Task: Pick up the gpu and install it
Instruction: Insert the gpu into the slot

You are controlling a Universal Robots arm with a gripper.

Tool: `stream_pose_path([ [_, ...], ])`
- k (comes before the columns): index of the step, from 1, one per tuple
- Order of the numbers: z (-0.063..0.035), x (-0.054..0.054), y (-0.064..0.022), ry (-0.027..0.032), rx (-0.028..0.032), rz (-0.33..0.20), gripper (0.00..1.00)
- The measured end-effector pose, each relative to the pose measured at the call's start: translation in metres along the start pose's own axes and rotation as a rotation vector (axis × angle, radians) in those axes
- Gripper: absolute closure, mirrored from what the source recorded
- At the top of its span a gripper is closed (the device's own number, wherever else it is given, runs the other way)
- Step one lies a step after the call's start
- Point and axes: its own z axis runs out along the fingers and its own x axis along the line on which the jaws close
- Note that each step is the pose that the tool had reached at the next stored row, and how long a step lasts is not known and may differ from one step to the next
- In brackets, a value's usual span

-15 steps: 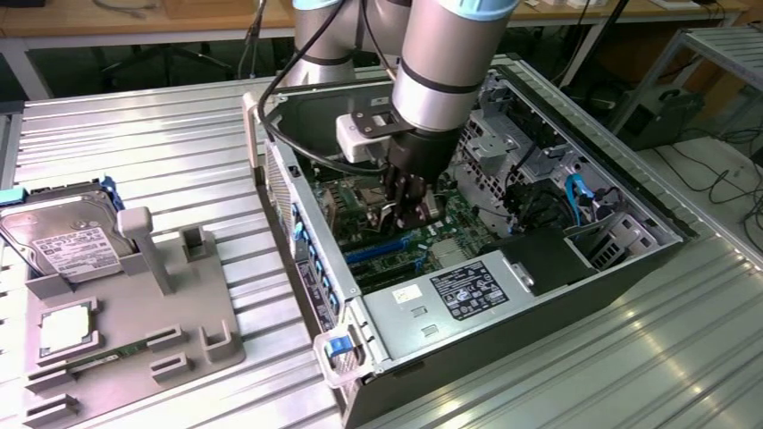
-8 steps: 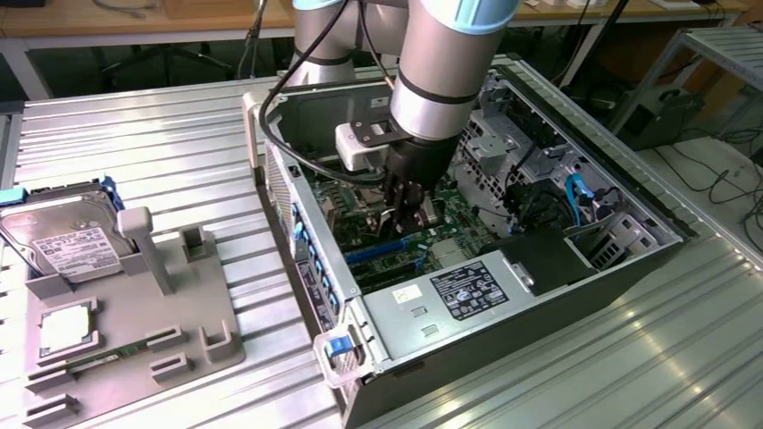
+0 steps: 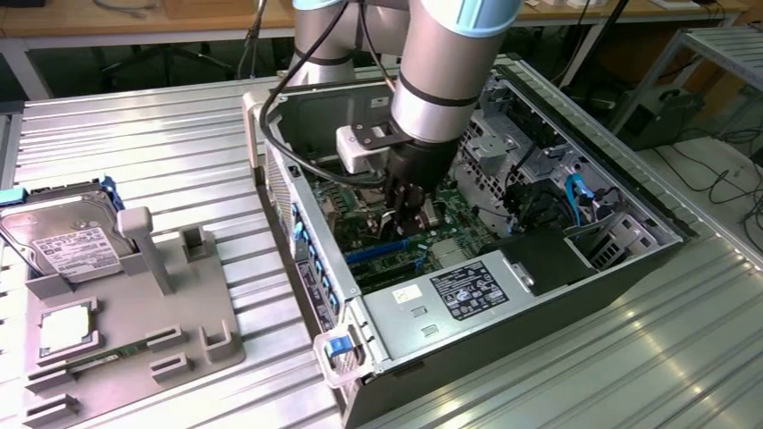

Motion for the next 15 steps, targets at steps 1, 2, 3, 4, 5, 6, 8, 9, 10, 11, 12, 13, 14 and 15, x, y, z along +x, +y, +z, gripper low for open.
stream_pose_path([
  [1, 0.0001, 0.0003, 0.0001, 0.0000, 0.0000, 0.000, 0.72],
  [2, 0.0004, 0.0004, 0.0003, 0.0000, 0.0000, 0.000, 0.72],
  [3, 0.0010, 0.0004, 0.0007, -0.0001, 0.0000, 0.000, 0.72],
  [4, 0.0015, 0.0004, 0.0009, 0.0000, 0.0000, 0.000, 0.72],
  [5, 0.0023, 0.0005, 0.0010, 0.0000, 0.0000, 0.000, 0.72],
  [6, 0.0031, 0.0005, 0.0012, 0.0000, 0.0000, 0.000, 0.72],
  [8, 0.0044, 0.0005, 0.0019, 0.0001, 0.0000, 0.000, 0.72],
  [9, 0.0051, 0.0006, 0.0022, 0.0000, 0.0000, 0.000, 0.72],
  [10, 0.0056, 0.0004, 0.0025, 0.0001, 0.0000, 0.000, 0.72],
  [11, 0.0060, 0.0001, 0.0028, 0.0002, -0.0001, 0.000, 0.72],
  [12, 0.0065, -0.0003, 0.0032, 0.0001, 0.0000, 0.000, 0.72],
  [13, 0.0071, -0.0007, 0.0038, 0.0000, 0.0000, 0.000, 0.72],
  [14, 0.0075, -0.0012, 0.0044, -0.0001, 0.0000, 0.000, 0.72],
  [15, 0.0080, -0.0016, 0.0050, -0.0001, 0.0001, 0.000, 0.72],
])
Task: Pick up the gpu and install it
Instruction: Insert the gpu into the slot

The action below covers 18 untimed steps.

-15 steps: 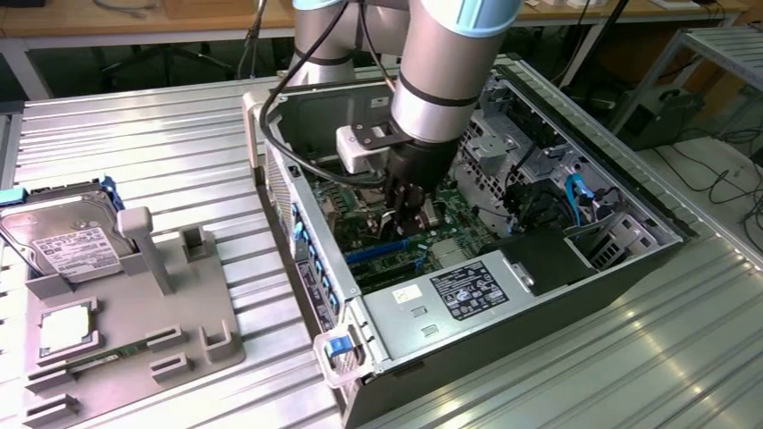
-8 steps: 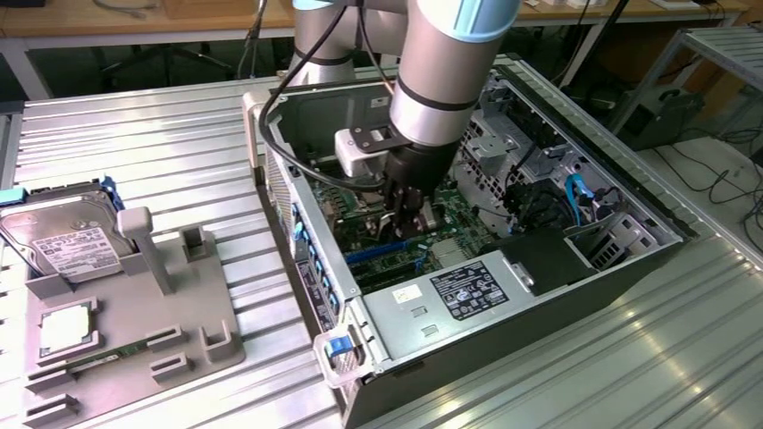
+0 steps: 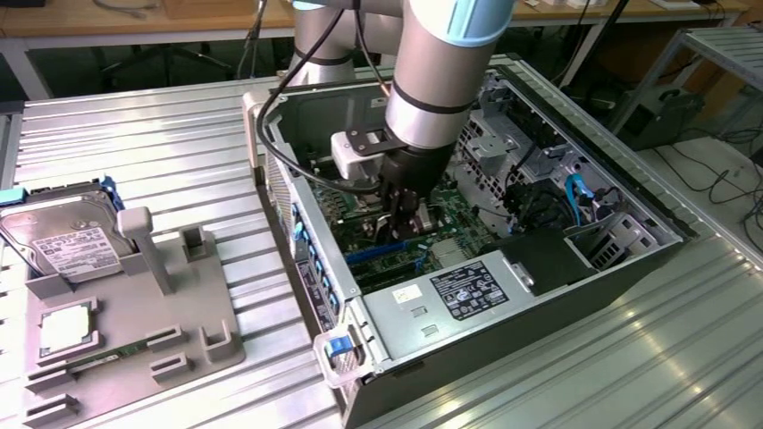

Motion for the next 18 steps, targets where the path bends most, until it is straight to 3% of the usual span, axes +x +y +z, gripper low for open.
stream_pose_path([
  [10, 0.0076, -0.0001, 0.0010, 0.0002, -0.0001, 0.000, 0.72],
  [18, 0.0082, -0.0008, 0.0010, 0.0001, -0.0004, 0.006, 0.72],
])
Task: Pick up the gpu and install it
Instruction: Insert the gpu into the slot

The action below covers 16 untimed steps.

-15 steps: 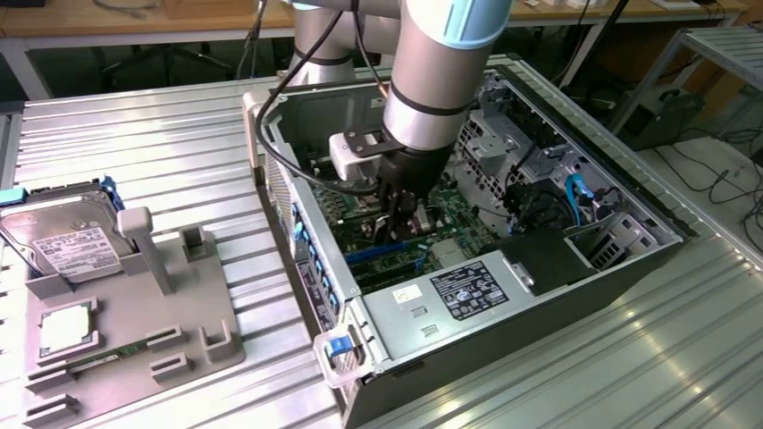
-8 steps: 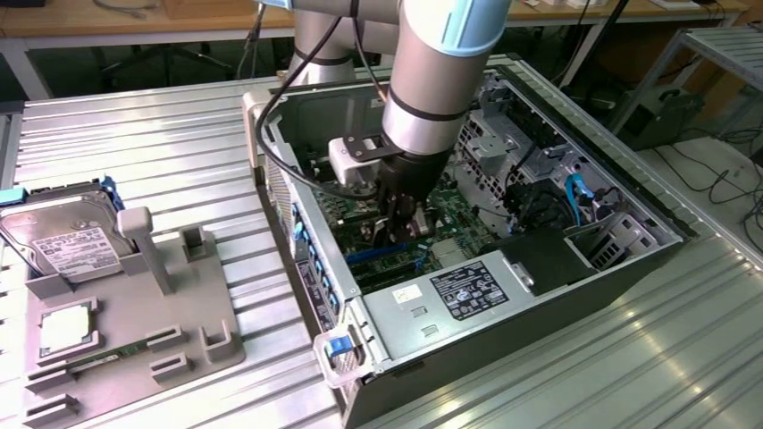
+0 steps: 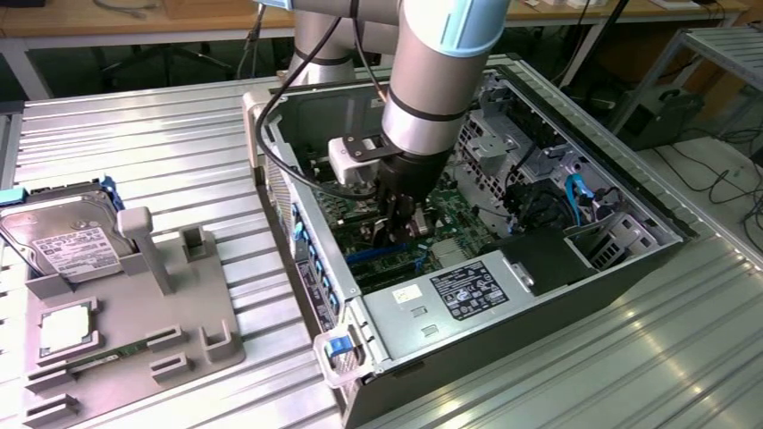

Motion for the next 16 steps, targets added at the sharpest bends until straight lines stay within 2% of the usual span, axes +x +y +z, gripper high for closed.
stream_pose_path([
  [16, 0.0039, 0.0001, 0.0033, 0.0001, 0.0000, 0.001, 0.72],
])
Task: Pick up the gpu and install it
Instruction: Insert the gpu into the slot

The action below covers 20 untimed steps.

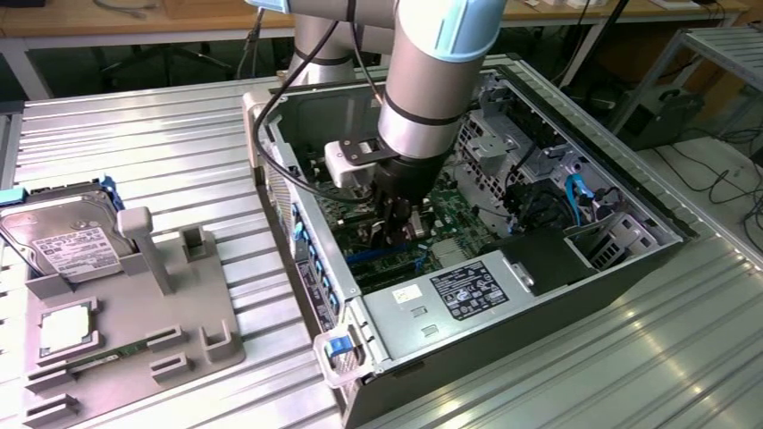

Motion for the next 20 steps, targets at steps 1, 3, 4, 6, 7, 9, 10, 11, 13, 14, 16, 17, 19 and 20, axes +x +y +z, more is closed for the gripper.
stream_pose_path([
  [1, 0.0006, 0.0000, 0.0000, 0.0000, 0.0000, 0.000, 0.72],
  [3, 0.0019, 0.0000, 0.0000, -0.0001, 0.0000, 0.000, 0.72],
  [4, 0.0025, 0.0001, 0.0000, 0.0000, 0.0000, 0.000, 0.72],
  [6, 0.0027, 0.0001, 0.0001, 0.0001, -0.0001, 0.000, 0.72],
  [7, 0.0027, 0.0001, 0.0001, 0.0001, -0.0001, 0.000, 0.72],
  [9, 0.0028, 0.0001, 0.0001, 0.0000, 0.0000, 0.000, 0.72],
  [10, 0.0028, 0.0000, 0.0001, 0.0000, 0.0000, 0.000, 0.72],
  [11, 0.0029, -0.0004, 0.0001, -0.0003, 0.0001, -0.001, 0.72],
  [13, 0.0028, -0.0012, 0.0002, 0.0000, -0.0001, -0.004, 0.72],
  [14, 0.0029, -0.0013, 0.0001, -0.0002, -0.0001, -0.005, 0.72],
  [16, 0.0029, -0.0014, 0.0002, -0.0001, -0.0001, -0.005, 0.72],
  [17, 0.0028, -0.0014, 0.0002, 0.0000, -0.0001, -0.005, 0.72],
  [19, 0.0031, -0.0014, 0.0003, 0.0000, -0.0001, -0.005, 0.72],
  [20, 0.0040, -0.0015, 0.0003, -0.0003, -0.0001, -0.005, 0.72],
])
